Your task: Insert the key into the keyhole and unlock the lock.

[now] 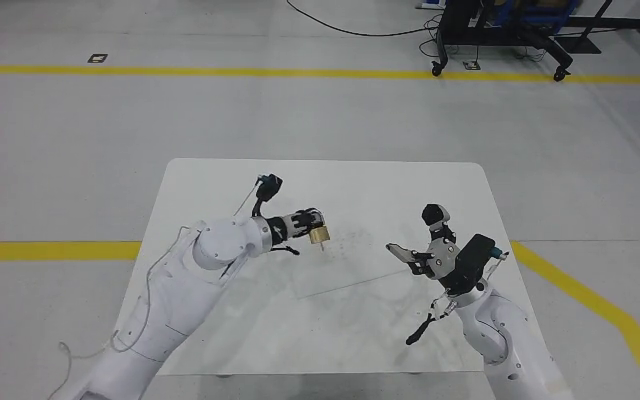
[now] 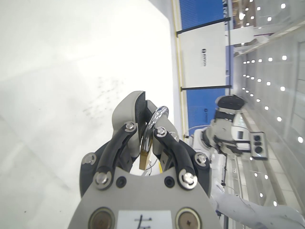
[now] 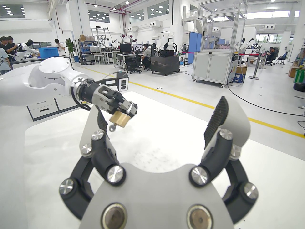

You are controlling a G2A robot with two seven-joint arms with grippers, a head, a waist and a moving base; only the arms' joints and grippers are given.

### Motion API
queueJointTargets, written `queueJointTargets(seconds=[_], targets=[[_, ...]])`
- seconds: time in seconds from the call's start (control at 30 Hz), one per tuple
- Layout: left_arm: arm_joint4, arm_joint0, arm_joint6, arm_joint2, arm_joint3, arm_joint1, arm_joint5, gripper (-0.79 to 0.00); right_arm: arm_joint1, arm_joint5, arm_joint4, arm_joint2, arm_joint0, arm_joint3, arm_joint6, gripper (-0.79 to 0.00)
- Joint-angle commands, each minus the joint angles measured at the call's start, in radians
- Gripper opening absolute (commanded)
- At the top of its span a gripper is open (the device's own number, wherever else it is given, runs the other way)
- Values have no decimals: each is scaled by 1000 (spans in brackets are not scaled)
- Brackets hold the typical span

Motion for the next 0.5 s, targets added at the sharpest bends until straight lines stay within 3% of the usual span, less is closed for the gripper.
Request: queueJointTargets(seconds=[0.0,0.2,0.3,0.33,0.37,0.47], targets=[[18,-52,20,75,57,-25,26,-785,0,0,0,0,0,0,0,0],[68,-147,20,204,185,-81,138,-785,0,0,0,0,0,0,0,0],[119,-175,21,245,220,-98,193,-459,0,0,0,0,0,0,0,0],[132,-180,20,253,226,-102,207,-422,0,0,0,0,0,0,0,0],[148,-183,19,261,230,-104,221,-329,0,0,0,0,0,0,0,0],[172,-182,5,266,228,-107,245,0,0,0,0,0,0,0,0,0]])
